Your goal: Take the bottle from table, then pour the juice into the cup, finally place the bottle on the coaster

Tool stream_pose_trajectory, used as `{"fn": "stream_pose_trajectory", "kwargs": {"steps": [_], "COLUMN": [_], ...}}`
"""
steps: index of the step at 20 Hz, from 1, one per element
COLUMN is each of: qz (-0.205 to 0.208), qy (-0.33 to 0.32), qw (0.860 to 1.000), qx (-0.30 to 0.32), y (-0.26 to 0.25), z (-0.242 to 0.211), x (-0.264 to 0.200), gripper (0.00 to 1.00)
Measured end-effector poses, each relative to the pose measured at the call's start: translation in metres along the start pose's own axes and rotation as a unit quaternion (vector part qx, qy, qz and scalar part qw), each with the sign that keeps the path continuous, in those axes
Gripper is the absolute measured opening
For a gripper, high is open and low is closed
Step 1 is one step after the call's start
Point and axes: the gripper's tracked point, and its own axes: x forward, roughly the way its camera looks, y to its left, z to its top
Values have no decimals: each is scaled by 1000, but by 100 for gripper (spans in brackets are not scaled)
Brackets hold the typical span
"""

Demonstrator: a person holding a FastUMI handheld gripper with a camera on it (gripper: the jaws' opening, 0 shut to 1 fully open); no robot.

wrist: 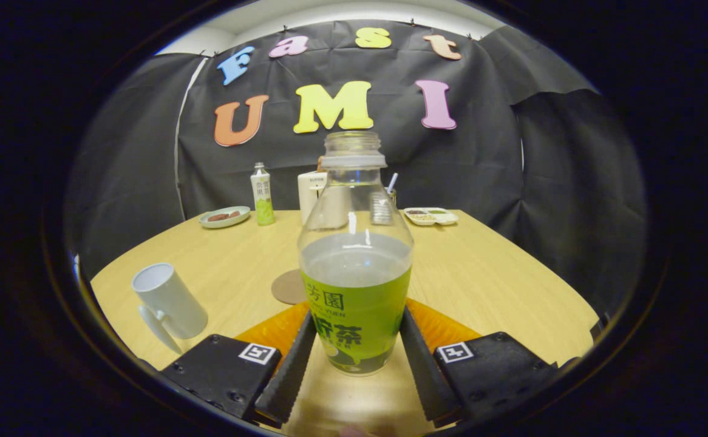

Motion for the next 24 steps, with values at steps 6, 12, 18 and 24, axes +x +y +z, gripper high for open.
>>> {"fn": "stream_pose_trajectory", "kwargs": {"steps": [6,12,18,24], "qz": [13,14,-29,-86], "qy": [-36,-45,-68,-93], "qw": [998,988,963,914], "qx": [-52,-150,-260,-386], "y": [15,27,32,41], "z": [25,47,68,83], "x": [-13,-13,-6,4], "gripper": [79,79,78,77]}}
